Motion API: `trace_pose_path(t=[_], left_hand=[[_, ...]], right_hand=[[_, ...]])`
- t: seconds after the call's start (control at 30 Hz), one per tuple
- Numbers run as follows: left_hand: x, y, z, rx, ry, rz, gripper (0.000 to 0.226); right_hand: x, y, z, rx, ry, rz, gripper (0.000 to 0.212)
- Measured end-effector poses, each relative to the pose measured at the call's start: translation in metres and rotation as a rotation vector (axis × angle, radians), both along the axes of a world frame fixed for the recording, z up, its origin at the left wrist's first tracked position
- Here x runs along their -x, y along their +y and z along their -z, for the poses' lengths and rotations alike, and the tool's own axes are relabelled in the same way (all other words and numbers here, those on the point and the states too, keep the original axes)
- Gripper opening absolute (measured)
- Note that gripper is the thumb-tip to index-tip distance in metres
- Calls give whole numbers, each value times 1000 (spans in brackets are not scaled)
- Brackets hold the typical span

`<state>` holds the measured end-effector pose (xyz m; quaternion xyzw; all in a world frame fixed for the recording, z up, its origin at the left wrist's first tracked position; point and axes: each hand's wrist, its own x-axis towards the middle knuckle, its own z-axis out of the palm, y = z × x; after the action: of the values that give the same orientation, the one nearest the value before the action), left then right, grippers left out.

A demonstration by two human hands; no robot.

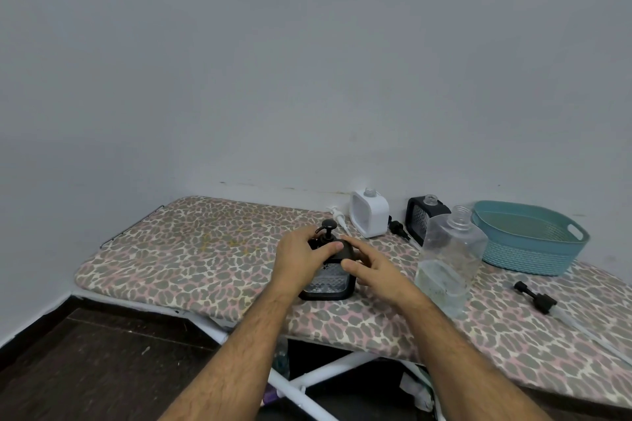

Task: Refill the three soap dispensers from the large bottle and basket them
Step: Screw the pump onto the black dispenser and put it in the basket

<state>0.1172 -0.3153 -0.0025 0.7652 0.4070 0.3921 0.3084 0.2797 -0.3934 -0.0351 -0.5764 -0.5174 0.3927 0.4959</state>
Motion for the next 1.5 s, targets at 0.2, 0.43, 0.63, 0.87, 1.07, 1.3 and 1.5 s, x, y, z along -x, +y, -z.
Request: trace_pose_path(t=[0.2, 0.43, 0.63, 0.87, 1.07, 1.3, 1.5], left_hand=[[4, 20, -1, 75, 26, 157, 39], [8, 28, -12, 122, 97, 257, 15], [8, 25, -11, 142, 85, 246, 24], [23, 7, 13, 167, -82, 188, 54], [48, 6, 36, 315, -171, 197, 67], [44, -3, 25, 356, -245, 230, 57], [28, -21, -13, 291, -328, 277, 48]], right_hand=[[-10, 8, -2, 18, -53, -29, 44], [-17, 14, 2, 41, -75, -38, 56], [-13, 12, 2, 45, -86, -15, 60], [-6, 6, -6, 78, -116, -6, 57], [-2, 4, -11, 97, -135, 18, 63], [4, -7, -27, 83, -216, 75, 57], [-5, -41, -81, 12, -393, 107, 50]])
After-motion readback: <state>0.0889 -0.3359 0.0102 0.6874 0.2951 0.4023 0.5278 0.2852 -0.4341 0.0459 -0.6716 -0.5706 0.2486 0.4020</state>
